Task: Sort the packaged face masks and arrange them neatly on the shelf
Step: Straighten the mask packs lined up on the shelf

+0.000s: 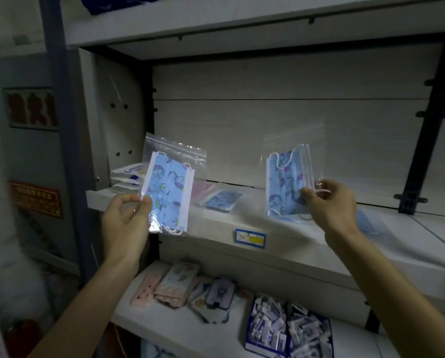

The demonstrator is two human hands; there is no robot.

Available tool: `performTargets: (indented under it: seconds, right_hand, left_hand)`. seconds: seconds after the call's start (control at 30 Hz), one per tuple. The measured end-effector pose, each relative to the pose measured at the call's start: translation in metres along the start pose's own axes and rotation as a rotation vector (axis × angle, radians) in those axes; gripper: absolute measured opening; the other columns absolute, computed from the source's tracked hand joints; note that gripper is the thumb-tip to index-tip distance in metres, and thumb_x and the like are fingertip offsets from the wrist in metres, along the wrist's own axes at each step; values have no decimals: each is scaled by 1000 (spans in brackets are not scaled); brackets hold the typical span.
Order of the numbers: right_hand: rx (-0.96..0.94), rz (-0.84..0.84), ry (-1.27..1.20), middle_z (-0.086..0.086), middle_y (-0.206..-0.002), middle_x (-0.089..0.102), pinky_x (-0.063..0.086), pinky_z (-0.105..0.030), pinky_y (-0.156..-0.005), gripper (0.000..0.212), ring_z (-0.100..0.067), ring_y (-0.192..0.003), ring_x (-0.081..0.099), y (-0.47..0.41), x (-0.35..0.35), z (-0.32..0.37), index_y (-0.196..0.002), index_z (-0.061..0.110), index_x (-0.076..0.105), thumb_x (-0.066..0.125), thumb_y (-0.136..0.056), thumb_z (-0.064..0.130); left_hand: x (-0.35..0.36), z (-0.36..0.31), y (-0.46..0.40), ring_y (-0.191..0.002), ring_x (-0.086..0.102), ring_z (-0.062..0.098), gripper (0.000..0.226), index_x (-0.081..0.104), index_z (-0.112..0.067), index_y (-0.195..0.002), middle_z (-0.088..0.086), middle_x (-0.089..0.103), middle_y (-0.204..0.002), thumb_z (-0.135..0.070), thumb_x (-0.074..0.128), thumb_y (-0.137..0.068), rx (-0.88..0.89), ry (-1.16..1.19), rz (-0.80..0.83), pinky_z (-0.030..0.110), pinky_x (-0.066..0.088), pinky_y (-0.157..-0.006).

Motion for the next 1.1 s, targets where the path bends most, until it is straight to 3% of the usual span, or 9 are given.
performTargets:
  seconds: [0.1,0.2,0.37,0.53,0.67,0.77,0.9,1.0,1.1]
  right_hand:
    - [40,-2,-38,-11,-100,70,56,-34,-74,39,-20,-85,69,-10,27,-8,-126,7,55,65,-91,20]
    - [46,21,-26,-12,-99,70,56,-29,-64,36,-17,-77,68,-20,53,-10,-124,7,56,65,-91,17]
    - [62,9,19,-10,-91,71,59,-41,-76,33,-21,-80,70,-35,86,-13,-119,5,59,67,-89,16]
    - [82,8,83,-4,-77,68,57,-33,-63,24,-17,-71,68,-51,115,-12,-107,6,61,70,-87,16]
    - [112,22,180,-12,-90,72,58,-41,-76,32,-25,-83,70,-60,148,-18,-107,1,66,72,-83,21]
    - [99,46,285,-10,-91,72,56,-37,-68,22,-25,-83,68,-62,166,-21,-101,6,67,69,-86,23]
    - [104,38,421,-10,-95,71,57,-46,-76,23,-27,-88,67,-66,180,-25,-102,11,66,68,-86,27]
    - [101,18,513,-10,-96,71,57,-47,-77,28,-28,-90,67,-67,184,-26,-108,14,66,66,-85,30]
    - [95,-14,610,-8,-99,71,55,-46,-81,30,-29,-93,66,-66,185,-25,-108,19,65,63,-85,37]
  left_hand:
    - [9,5,-24,-68,59,1,10,55,-12,-95,-11,61,-76,-16,63,-91,20,-18,5,9,46,-47]
    - [15,12,-46,-73,60,-1,12,55,-13,-98,-15,61,-79,-18,63,-91,11,0,3,14,47,-50]
    - [31,22,-78,-67,58,-2,11,55,-11,-98,-15,59,-78,-16,63,-91,25,38,24,6,41,-43]
    - [51,26,-110,-52,56,-13,10,58,-11,-98,-14,60,-74,-15,63,-90,75,42,120,4,41,-48]
    - [62,30,-135,-54,56,-15,11,57,-10,-97,-20,64,-61,-15,64,-90,128,65,203,3,41,-51]
    - [72,35,-153,-54,56,-9,14,58,-9,-98,-27,63,-59,-18,65,-89,135,84,262,12,44,-56]
    - [84,43,-173,-69,64,1,13,59,-12,-96,-26,66,-64,-20,66,-88,111,111,329,30,49,-69]
    - [92,50,-185,-80,68,18,10,58,-20,-87,-14,70,-69,-23,68,-87,88,137,375,38,52,-73]
    - [103,57,-196,-81,67,22,14,58,-24,-80,-5,70,-74,-22,70,-86,74,180,420,39,50,-73]
Point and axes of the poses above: each hand's wrist, its own y-axis away from the middle knuckle, its own x-axis out of the palm, z = x × y, the point moved 5 cm from there along -y, towards the middle knuckle
